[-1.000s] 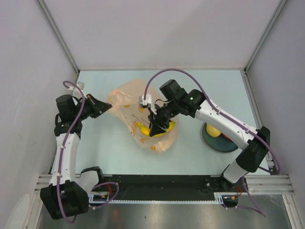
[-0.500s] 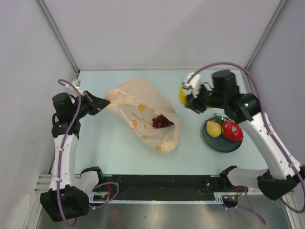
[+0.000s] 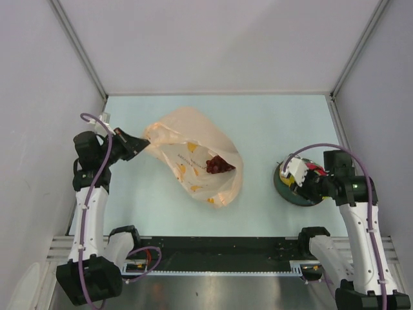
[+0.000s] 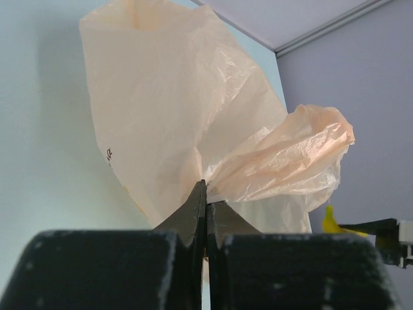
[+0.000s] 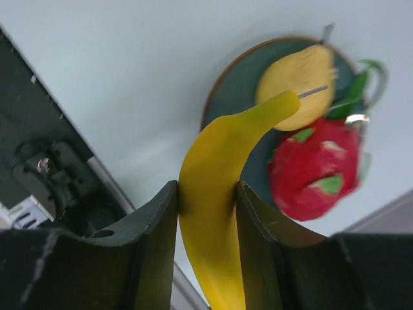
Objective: Take the fake fruits out of the plastic bag
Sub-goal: Place the fake fruit on the plate.
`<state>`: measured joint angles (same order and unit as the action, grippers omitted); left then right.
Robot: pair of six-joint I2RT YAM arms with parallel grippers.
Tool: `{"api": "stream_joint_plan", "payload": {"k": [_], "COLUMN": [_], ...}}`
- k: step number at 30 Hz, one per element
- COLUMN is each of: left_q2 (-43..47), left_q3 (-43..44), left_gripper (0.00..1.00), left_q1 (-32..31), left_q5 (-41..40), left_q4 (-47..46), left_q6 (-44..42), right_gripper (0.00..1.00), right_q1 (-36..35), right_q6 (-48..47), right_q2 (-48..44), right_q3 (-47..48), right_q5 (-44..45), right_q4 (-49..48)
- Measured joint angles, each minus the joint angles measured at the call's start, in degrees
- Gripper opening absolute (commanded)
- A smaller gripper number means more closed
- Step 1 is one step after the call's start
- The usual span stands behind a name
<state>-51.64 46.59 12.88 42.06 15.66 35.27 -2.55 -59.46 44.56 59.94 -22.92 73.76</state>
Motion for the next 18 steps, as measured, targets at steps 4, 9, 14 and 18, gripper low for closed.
{"api": "stream_joint_plan", "payload": {"k": [4, 9, 14, 18], "left_q2": [-0.1, 0.0, 1.0, 2.7], "left_q3": [0.0, -0.2, -1.8, -3.5], "left_gripper": [0.00, 0.00, 0.00, 0.00], "left_q1": [0.0, 0.0, 0.8, 1.8], "left_q5": [-0.5, -1.2, -1.4, -1.4], "left_q4": [-0.1, 0.0, 0.5, 1.4], "left_q6": [-1.0, -2.3, -2.5, -2.6], "right_gripper": [0.00, 0.01, 0.03, 0.02], "right_q1": [0.4, 0.5, 1.6, 1.7], "right_q6": [-6.0, -9.7, -11.8, -12.2], "right_q2": [-2.6, -5.6, -5.4, -5.4], "right_q3": [-8.2, -17.2, -22.6, -22.9], "right_q5": [-0.2, -0.1, -0.3, -1.4], "right_q4": [2.1, 1.9, -2.1, -5.8]}}
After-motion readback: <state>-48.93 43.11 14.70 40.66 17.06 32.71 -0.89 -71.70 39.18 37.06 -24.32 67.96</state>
